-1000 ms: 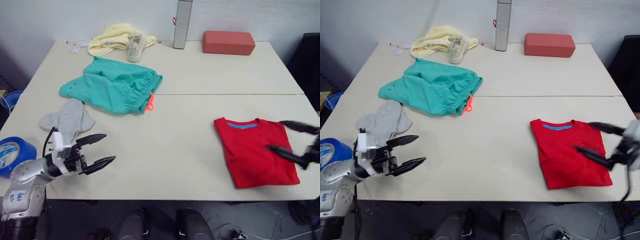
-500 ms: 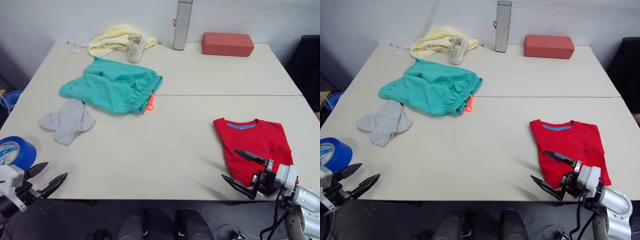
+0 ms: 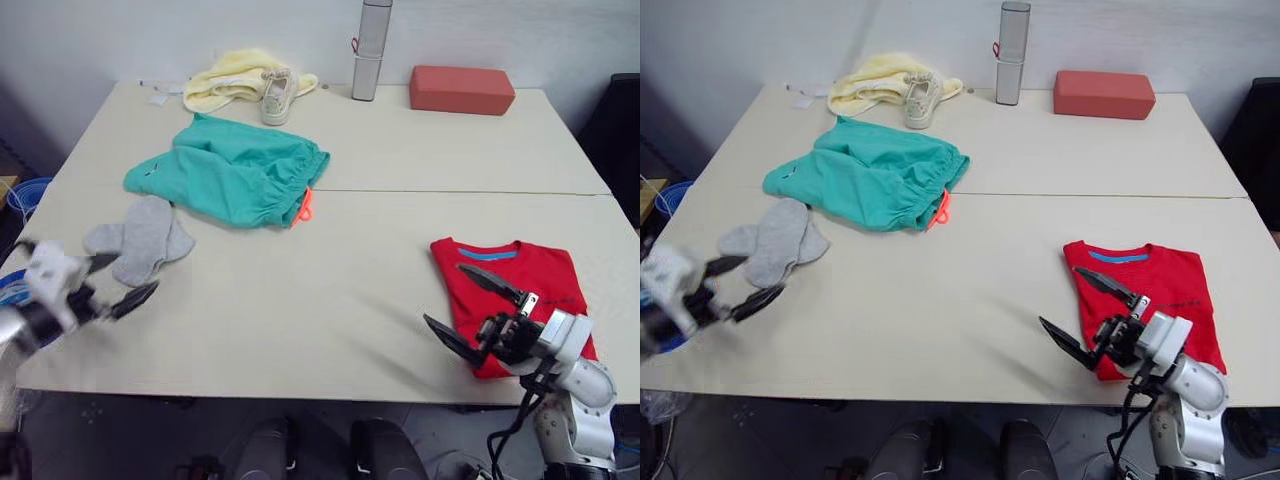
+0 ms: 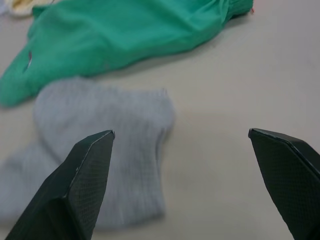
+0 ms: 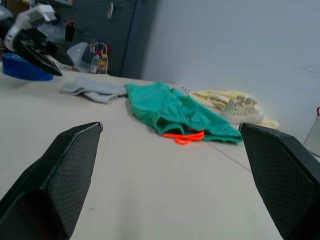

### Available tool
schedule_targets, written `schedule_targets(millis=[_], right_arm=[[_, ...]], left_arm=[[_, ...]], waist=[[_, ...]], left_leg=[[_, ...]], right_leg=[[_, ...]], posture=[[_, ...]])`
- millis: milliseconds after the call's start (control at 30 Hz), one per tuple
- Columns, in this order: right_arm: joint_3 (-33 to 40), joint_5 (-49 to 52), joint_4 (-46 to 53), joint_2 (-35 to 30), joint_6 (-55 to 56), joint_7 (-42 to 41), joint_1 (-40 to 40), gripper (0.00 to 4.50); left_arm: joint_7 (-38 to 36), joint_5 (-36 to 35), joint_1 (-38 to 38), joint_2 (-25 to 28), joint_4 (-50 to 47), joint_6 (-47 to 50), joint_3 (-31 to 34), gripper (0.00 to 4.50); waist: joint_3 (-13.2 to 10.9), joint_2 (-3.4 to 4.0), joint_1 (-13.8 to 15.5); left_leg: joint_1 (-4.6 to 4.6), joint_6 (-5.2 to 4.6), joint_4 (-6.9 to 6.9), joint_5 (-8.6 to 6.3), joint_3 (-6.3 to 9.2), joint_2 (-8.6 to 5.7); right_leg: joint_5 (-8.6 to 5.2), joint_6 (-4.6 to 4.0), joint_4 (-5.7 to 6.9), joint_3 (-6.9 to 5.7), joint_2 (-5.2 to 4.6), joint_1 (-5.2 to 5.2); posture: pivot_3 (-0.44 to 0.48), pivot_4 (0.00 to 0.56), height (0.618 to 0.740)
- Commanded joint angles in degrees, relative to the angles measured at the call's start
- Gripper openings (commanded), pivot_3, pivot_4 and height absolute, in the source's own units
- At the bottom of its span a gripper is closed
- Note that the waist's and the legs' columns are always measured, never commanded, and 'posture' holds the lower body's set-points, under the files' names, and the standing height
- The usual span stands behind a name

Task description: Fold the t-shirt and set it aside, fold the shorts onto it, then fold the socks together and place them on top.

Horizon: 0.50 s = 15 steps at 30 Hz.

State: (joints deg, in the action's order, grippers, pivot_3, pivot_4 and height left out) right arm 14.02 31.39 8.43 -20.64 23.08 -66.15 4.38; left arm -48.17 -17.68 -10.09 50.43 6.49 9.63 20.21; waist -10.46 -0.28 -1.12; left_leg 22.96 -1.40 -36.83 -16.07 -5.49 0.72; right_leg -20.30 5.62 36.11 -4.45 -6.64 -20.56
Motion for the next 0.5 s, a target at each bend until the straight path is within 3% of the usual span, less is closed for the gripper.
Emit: schedule_targets(millis=[33,233,400,500], right_arm=[[-1.5,-1.3,1.6,0.8,2.1,1.9,1.0,4.48],[-4.1,-3.2,2.5,1.6,4.5,4.7,3.1,4.48],[-5.0,-4.2,3.3,1.4,6.1,7.2,4.4,4.48],[-4.6,-5.2,3.2,1.2,7.1,9.0,5.2,4.5]], left_arm=[[0.4,8.6,-11.6,0.2,8.0,-5.6,-9.2,4.5],[3.1,22.8,-34.8,-4.9,33.7,-18.0,-23.3,4.5],[6.9,29.0,-43.8,-8.5,50.7,-25.7,-28.4,4.5],[5.3,30.8,-46.9,-11.3,57.3,-25.5,-30.4,3.62]], waist=[[0.0,0.0,0.0],[0.0,-0.17,-0.4],[-0.1,-0.44,-0.5],[-0.1,-0.57,0.1]], left_leg=[[0.0,-0.04,0.0,0.01,-0.02,-0.03],[0.06,-0.39,-0.18,0.15,-0.28,-0.01],[0.06,-0.45,-0.26,0.18,-0.65,0.02],[0.1,-0.49,-0.31,0.2,-0.69,0.03]], right_leg=[[0.0,0.01,0.02,-0.02,0.01,-0.01],[0.02,0.04,0.53,-0.07,0.19,-0.14],[0.02,0.08,0.86,-0.08,0.21,-0.46],[0.03,0.09,0.91,-0.07,0.19,-0.51]], posture=[[0.0,0.15,0.74],[0.0,0.15,0.74],[0.0,0.15,0.74],[0.0,0.15,0.74]])
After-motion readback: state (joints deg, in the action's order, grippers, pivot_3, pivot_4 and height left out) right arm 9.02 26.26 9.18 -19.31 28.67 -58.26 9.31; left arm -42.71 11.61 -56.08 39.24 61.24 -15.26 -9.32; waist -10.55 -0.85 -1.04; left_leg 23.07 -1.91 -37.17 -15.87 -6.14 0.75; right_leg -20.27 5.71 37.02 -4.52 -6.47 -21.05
